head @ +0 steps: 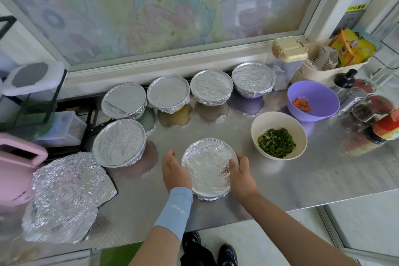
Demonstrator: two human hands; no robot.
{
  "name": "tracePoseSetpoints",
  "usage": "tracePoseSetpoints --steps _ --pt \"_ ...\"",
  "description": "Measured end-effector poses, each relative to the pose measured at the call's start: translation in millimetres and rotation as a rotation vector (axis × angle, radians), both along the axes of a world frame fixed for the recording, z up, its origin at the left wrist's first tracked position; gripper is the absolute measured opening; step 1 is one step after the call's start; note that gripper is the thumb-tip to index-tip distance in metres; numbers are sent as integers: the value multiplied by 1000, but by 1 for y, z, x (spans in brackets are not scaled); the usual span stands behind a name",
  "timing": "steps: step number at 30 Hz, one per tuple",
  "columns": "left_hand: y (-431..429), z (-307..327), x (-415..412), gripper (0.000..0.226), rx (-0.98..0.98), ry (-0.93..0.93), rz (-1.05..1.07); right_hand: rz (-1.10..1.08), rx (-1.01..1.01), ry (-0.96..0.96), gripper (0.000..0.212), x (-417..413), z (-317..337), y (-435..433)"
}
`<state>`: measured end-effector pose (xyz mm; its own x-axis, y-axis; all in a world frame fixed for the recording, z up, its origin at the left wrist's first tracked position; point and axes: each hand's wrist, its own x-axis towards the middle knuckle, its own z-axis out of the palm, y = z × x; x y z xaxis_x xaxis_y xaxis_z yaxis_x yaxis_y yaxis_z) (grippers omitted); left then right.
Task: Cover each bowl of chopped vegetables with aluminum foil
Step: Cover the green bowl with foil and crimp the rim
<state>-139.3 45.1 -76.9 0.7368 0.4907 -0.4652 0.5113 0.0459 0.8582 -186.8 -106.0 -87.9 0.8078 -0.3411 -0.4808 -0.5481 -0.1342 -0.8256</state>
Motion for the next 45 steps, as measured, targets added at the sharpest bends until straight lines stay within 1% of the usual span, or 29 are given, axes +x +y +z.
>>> tracePoseSetpoints --steps 1,3,4,6,8,10,13,15,17,20,22,25,26,27,29,30,33,35,36,38,39,40,42,44,45 --pt "-1 1 -10 41 16 2 68 6 -72 0 30 6 3 -1" --pt "-9 0 -30 42 -30 -12 129 49 -196 -22 41 21 10 -7" --pt "-17 1 -38 43 -86 -16 126 91 -225 -27 46 29 15 -10" --pt "-29 -1 -44 44 -219 -25 115 174 -204 -29 50 43 22 -12" --pt "-32 -2 -35 45 -282 -32 97 230 -177 -2 47 51 24 -11" --pt "-24 -4 -19 46 -313 -34 77 228 -191 19 43 50 22 -6" --pt "-3 -3 9 33 -393 -1 14 153 -149 23 36 42 16 2" --pt "9 -3 20 28 -438 15 20 147 -142 42 33 36 14 5" --pt "17 -1 21 41 -427 36 83 182 -191 62 35 34 12 6" --pt "11 13 0 49 -287 36 282 210 -273 27 43 41 12 3" --pt "0 14 -17 55 -304 30 333 232 -257 -8 53 52 16 1" --pt "-14 -6 -26 65 -448 19 286 324 -240 -41 57 64 24 1" --pt "-15 -7 -24 62 -484 46 252 357 -250 -46 55 66 25 2" --pt "-15 -3 -19 55 -506 62 229 376 -261 -50 52 65 25 3" --pt "-12 12 -9 39 -533 78 240 347 -269 -52 49 61 23 6" --pt "-9 18 -2 35 -545 76 239 317 -272 -56 48 58 21 6" --pt "6 24 11 32 -531 52 186 258 -295 -64 39 52 18 6" --pt "15 26 15 29 -467 68 219 253 -297 -51 29 54 18 5" --pt "17 22 15 29 -405 75 264 255 -300 -44 29 57 17 5" --pt "18 18 8 36 -303 112 366 274 -307 -43 41 63 19 5" --pt "14 19 2 32 -296 121 394 297 -306 -44 47 67 21 6" --pt "9 20 -5 27 -320 122 387 329 -306 -45 49 70 22 7" --pt "-3 21 -15 25 -431 150 324 400 -306 -27 50 74 23 9" --pt "-10 25 -15 30 -565 142 300 413 -291 9 50 74 22 12" --pt "-11 25 -11 35 -585 144 295 394 -283 22 49 73 22 13"
